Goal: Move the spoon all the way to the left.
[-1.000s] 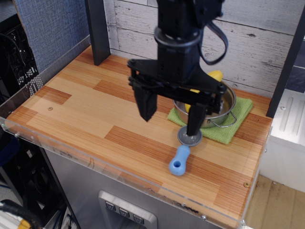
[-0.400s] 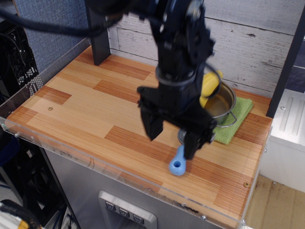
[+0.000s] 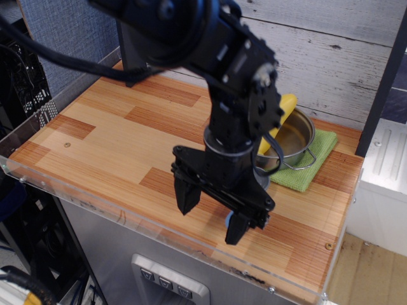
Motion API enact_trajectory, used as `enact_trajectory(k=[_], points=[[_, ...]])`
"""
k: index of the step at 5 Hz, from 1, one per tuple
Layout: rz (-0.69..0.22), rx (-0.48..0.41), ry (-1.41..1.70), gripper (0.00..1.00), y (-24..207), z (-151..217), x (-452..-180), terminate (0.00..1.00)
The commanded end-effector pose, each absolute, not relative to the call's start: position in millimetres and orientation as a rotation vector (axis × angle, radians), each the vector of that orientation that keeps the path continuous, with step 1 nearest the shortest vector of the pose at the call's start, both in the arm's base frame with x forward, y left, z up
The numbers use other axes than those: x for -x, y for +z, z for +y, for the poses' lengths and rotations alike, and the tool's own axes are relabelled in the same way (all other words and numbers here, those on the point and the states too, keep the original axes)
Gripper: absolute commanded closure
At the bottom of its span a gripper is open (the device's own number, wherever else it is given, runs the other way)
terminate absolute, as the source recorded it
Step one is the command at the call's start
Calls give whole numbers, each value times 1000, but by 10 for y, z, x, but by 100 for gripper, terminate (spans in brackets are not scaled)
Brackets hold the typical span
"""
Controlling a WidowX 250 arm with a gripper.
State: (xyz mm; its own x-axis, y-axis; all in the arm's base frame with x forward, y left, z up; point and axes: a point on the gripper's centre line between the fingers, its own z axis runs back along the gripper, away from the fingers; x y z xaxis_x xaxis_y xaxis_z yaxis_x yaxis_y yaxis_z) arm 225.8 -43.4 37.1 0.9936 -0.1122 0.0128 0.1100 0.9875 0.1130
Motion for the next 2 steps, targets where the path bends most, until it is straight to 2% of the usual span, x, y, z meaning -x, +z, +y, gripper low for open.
enact_trajectory(k=[1,2], points=[[-24,-103,-61,0,269,-540,-2436,0],[-31,-79,-12,0,270,-571,-2561,0]])
